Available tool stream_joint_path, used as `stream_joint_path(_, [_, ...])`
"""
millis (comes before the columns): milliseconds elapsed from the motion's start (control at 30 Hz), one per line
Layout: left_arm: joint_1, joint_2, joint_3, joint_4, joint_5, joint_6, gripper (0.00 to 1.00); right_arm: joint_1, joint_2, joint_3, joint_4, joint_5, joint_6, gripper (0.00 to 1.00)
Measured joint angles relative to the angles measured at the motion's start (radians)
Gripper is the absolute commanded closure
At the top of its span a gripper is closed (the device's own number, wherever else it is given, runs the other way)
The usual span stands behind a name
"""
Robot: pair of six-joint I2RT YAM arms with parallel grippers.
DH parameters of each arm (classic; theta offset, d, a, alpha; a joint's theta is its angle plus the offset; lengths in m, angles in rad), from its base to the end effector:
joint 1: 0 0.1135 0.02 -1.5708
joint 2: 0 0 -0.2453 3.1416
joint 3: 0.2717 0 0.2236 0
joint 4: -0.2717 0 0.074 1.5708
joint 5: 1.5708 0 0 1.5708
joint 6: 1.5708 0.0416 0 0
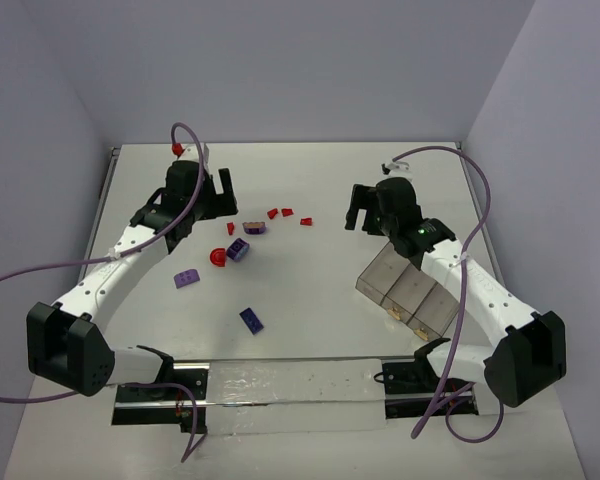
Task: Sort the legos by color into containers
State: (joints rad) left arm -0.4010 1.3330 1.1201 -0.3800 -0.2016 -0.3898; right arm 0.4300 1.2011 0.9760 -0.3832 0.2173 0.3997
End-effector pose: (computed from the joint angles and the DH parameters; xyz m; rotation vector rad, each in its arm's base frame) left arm 0.2616 -0.1019 0.3009 -0.1040 2.1574 -0.2407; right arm 0.2299 0.0956 0.2871 0.0907 2.1708 0.2400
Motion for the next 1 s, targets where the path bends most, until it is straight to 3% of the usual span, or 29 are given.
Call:
stream_joint_path(267, [-0.010, 0.000, 0.000, -0.003, -0.009, 0.002, 0.01, 0.013, 0.000, 0.000, 0.001, -0.029, -0.024, 0.00])
stream_joint_path(567, [-0.011, 0.000, 0.001, -0.005, -0.016, 0.003, 0.01, 0.051, 0.039, 0.065, -0.007, -0.102, -0.167, 0.00])
stream_joint_path(1000, [-0.018, -0.001, 0.039, -0.022, -0.033, 0.003, 0.01, 0.062, 0.392, 0.397, -0.124, -0.296, -0.605, 0.00])
